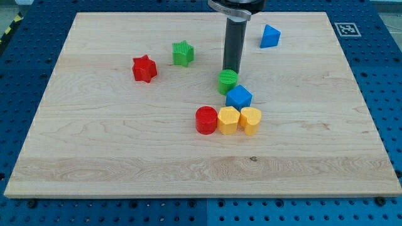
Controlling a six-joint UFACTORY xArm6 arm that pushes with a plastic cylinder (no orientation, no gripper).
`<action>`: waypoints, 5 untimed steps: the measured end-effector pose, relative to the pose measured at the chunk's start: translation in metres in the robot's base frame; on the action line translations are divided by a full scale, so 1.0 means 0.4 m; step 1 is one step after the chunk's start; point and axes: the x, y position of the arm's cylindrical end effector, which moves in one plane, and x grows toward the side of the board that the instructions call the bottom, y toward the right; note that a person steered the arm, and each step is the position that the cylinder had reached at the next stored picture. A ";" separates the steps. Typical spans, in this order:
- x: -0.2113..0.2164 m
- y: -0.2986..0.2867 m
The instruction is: Move the green circle to the top left of the blue cube
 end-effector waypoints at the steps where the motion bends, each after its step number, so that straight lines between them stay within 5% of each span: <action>1: 0.000 0.000; 5: -0.025 0.047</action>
